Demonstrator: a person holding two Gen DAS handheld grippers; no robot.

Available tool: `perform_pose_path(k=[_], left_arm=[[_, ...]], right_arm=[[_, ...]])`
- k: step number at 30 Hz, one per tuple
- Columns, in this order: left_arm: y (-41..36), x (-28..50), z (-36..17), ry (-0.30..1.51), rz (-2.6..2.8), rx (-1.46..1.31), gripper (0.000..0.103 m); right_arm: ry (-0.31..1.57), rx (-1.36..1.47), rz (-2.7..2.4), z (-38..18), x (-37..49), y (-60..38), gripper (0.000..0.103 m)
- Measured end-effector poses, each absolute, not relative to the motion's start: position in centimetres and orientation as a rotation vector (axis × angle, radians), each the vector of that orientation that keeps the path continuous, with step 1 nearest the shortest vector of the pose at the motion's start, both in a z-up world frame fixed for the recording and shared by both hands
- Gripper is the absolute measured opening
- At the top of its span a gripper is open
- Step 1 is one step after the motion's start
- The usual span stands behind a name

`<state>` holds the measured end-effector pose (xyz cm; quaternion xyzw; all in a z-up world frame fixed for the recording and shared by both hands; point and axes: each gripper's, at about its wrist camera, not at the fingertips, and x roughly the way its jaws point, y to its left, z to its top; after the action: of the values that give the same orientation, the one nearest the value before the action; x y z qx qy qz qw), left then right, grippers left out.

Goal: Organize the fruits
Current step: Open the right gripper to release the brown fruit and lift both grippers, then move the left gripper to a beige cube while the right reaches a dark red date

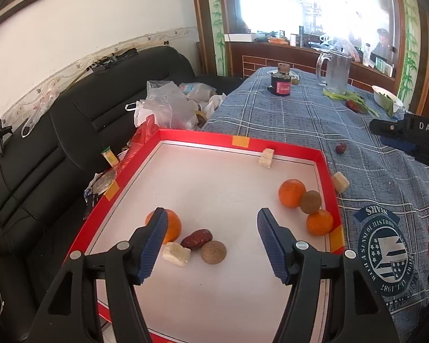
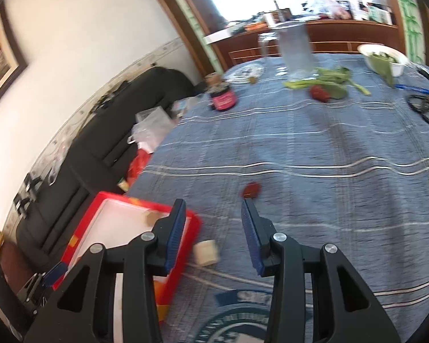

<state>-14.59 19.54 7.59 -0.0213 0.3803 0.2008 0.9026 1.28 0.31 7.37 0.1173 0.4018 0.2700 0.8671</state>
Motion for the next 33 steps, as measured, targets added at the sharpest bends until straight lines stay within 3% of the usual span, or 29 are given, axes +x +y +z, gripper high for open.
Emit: perform_pose_path(k=[11, 33], left_arm=[[16.3, -13.4, 7.9, 0.792, 0.359, 0.016, 0.066], [8.8, -8.5, 6.5, 0.859, 0.122, 0.158, 0.066]], right_arm=[[0.970, 0.340, 0.463, 4.9, 5.0, -5.0, 0.043], [0.992, 0.360, 0.490, 5.0, 4.6, -4.7, 0.043]])
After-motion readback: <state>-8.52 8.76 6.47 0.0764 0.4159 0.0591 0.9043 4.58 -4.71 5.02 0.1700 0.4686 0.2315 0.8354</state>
